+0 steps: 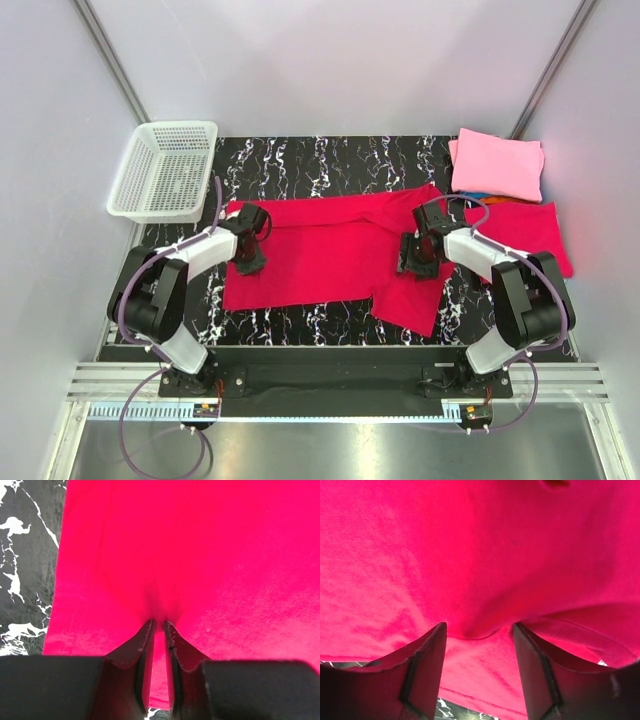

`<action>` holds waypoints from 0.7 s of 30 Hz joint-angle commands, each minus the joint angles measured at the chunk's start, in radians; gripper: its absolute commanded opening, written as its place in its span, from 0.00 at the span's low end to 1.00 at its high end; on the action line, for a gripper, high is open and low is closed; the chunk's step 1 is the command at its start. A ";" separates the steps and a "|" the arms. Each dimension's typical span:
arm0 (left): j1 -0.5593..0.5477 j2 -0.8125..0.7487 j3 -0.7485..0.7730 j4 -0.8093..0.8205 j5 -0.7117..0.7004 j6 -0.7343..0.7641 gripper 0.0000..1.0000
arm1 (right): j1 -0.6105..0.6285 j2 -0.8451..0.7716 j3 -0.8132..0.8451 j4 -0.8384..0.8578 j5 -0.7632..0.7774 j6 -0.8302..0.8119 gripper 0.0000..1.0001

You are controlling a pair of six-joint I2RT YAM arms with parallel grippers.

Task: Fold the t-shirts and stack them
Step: Fold the tshirt

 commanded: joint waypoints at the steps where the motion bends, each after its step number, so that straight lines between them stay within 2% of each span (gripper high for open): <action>1: -0.039 0.045 -0.028 -0.034 -0.078 -0.074 0.19 | 0.035 0.022 -0.005 -0.091 0.051 0.093 0.62; 6: -0.052 0.033 -0.048 -0.119 -0.135 -0.135 0.19 | 0.058 -0.026 0.006 -0.176 0.037 0.187 0.58; 12: -0.062 0.002 -0.048 -0.157 -0.146 -0.172 0.18 | 0.064 -0.109 -0.014 -0.278 0.106 0.265 0.58; 21: -0.065 -0.035 -0.076 -0.212 -0.192 -0.197 0.18 | 0.067 -0.218 -0.036 -0.365 0.223 0.308 0.66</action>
